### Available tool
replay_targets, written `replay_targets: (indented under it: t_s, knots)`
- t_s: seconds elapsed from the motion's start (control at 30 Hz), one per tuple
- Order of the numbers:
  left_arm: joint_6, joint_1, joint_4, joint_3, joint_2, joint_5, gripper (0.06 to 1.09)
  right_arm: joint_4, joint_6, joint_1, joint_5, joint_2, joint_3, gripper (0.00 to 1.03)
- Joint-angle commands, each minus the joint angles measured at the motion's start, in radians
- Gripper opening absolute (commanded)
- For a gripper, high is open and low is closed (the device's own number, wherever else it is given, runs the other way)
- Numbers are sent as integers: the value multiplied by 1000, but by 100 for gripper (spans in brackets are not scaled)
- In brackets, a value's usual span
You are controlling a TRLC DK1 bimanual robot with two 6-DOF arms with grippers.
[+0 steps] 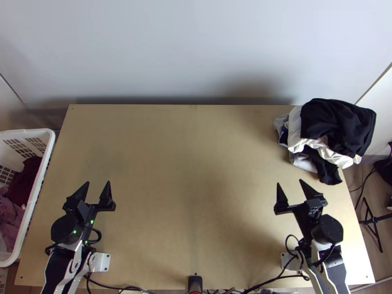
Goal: Fold the t-shirt
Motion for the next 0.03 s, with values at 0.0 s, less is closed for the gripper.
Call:
replay_targets:
  t_s: [0.0]
  knots:
    - [0,0,1,0,0,1,104,1,0,0,0,0,0,98]
